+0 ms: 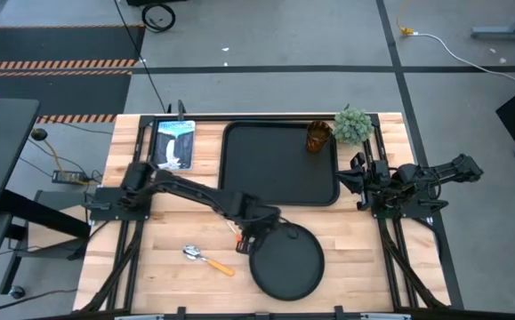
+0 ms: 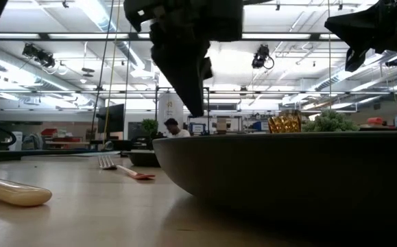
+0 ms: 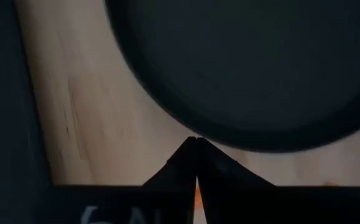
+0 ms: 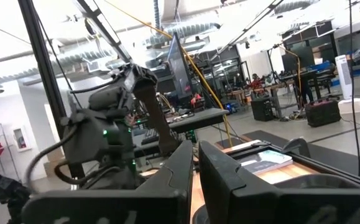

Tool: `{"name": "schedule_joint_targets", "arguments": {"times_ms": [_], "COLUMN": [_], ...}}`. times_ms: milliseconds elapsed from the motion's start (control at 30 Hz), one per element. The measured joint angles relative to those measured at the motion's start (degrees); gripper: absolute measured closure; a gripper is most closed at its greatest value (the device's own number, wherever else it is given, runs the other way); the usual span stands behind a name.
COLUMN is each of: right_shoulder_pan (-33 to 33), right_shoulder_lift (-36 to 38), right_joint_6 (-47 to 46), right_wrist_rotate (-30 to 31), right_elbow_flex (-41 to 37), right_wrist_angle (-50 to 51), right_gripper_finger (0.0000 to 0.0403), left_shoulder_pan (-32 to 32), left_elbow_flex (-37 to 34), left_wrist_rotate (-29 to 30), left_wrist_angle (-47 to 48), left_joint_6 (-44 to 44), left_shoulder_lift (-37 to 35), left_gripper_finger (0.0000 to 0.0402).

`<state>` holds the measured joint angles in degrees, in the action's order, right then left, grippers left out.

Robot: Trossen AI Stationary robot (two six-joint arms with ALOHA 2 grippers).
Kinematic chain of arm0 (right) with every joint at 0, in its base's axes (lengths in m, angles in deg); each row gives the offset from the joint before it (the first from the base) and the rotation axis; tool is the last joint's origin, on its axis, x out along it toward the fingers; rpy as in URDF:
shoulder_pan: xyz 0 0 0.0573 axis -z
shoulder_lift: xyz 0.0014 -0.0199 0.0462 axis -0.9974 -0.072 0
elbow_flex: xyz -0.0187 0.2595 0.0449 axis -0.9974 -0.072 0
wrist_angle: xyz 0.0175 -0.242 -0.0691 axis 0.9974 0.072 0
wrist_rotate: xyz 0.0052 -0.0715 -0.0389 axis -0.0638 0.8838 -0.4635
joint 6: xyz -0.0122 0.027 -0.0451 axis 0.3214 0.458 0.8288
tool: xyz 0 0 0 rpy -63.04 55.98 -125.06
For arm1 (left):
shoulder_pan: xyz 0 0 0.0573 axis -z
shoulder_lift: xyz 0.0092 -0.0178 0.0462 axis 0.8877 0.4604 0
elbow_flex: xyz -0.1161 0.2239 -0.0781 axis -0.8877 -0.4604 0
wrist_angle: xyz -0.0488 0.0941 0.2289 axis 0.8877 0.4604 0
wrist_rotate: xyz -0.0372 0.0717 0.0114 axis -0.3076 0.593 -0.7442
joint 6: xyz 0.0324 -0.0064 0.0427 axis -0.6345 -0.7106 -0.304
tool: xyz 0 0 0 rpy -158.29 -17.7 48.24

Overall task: Pick and place plate/cup/fork/spoon on tray
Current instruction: Put the black plate on the black tray to the bottom left of the orange glass

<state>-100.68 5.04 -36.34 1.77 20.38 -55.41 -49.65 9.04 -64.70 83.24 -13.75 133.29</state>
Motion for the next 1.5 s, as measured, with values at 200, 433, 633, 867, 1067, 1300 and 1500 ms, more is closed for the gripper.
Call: {"name": "schedule_joint_targets", "arguments": {"times_ms": [200, 433, 633, 867, 1067, 1300, 1500], "right_shoulder_pan": [0.00, 0.00, -0.02, 0.00, -0.02, 0.00, -0.02], "right_shoulder_lift": [0.00, 0.00, 0.00, 0.00, -0.09, -0.16, -0.17], "right_joint_6": [0.00, 0.00, 0.00, 0.00, 0.00, 0.00, 0.00], "right_wrist_rotate": [-0.02, -0.03, -0.05, -0.04, -0.05, -0.07, -0.07], "right_elbow_flex": [0.00, 0.00, 0.00, 0.00, 0.00, -0.02, -0.02], "right_wrist_angle": [0.00, 0.04, 0.02, 0.01, -0.46, -1.03, -1.35], "right_gripper_finger": [0.0369, 0.0369, 0.0369, 0.0369, 0.0369, 0.0369, 0.0369], "left_shoulder_pan": [-1.61, -1.44, -1.49, -0.99, -0.81, -0.02, 0.24], "left_elbow_flex": [-9.06, -12.52, -12.68, -12.68, -12.74, -12.64, -12.68], "left_wrist_rotate": [-0.91, -5.08, -3.12, -2.23, -1.85, -1.43, -0.85], "left_wrist_angle": [-10.86, -15.44, -17.81, -19.01, -19.00, -19.80, -19.54], "left_joint_6": [18.05, 28.38, 34.12, 38.06, 39.52, 40.00, 41.17], "left_shoulder_lift": [-3.14, -3.32, -3.32, -1.82, -0.58, 1.13, 1.14], "left_gripper_finger": [0.0365, 0.0299, 0.0235, 0.0219, 0.0220, 0.0243, 0.0277]}}
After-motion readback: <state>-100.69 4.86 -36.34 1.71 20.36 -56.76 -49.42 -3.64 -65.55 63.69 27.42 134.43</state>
